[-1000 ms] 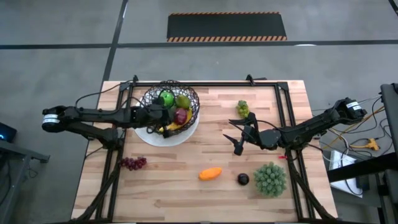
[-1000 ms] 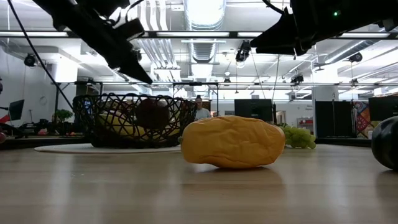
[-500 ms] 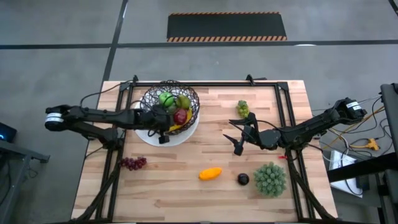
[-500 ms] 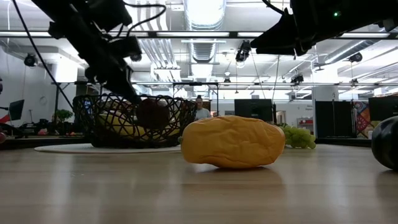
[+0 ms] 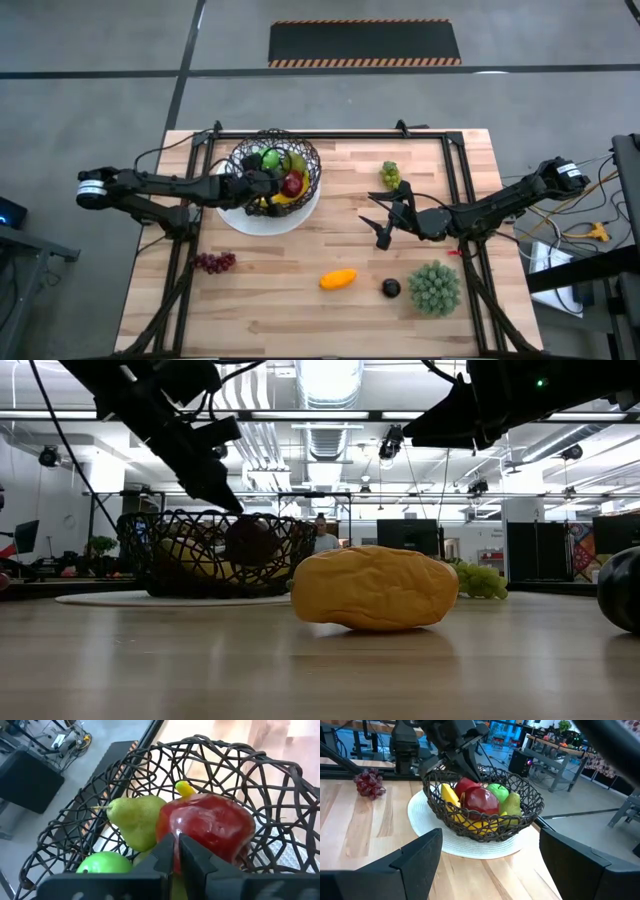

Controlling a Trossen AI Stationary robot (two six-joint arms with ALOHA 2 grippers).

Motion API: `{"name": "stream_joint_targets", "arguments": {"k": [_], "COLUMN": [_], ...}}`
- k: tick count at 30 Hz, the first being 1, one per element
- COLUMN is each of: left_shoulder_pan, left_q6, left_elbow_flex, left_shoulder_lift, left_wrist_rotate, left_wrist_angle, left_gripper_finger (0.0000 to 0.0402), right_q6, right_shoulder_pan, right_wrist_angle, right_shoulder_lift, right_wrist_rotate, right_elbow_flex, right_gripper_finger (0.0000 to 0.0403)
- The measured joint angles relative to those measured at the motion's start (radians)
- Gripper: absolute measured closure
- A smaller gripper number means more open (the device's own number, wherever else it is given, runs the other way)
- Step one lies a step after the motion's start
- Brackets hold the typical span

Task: Build produce basket
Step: Put the red apple into the woven basket, then put the green grapes into the woven basket

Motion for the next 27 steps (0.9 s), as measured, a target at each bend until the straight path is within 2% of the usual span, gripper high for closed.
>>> {"name": "stream_joint_targets", "arguments": {"k": [12, 16, 19, 23, 27], "left_shoulder_pan": [0.000, -0.002, -0.007, -0.025, -0.051], "left_q6": [0.000, 0.000, 0.008, 0.026, 0.026], "left_elbow_flex": [-0.001, 0.001, 0.002, 0.000, 0.000], "left_shoulder_lift": [-0.014, -0.046, -0.087, -0.148, -0.205], "left_wrist_rotate": [-0.001, -0.001, -0.001, 0.000, 0.007], "left_wrist_angle": [0.001, -0.002, 0.001, 0.004, 0.013], "left_gripper_finger": [0.0392, 0.0392, 0.0392, 0.0392, 0.0392], "right_q6": [0.038, 0.104, 0.192, 0.367, 0.554], "right_shoulder_pan": [0.000, -0.004, -0.029, -0.087, -0.179], "right_wrist_angle": [0.000, -0.068, -0.256, -0.616, -0.942], "right_shoulder_lift": [0.000, -0.005, -0.008, 0.015, 0.044], "right_wrist_rotate": [0.001, 0.048, 0.050, 0.041, -0.022], "right_elbow_flex": [0.000, 0.048, 0.145, 0.304, 0.426], "right_gripper_finger": [0.0087, 0.0087, 0.0087, 0.0087, 0.0088]}}
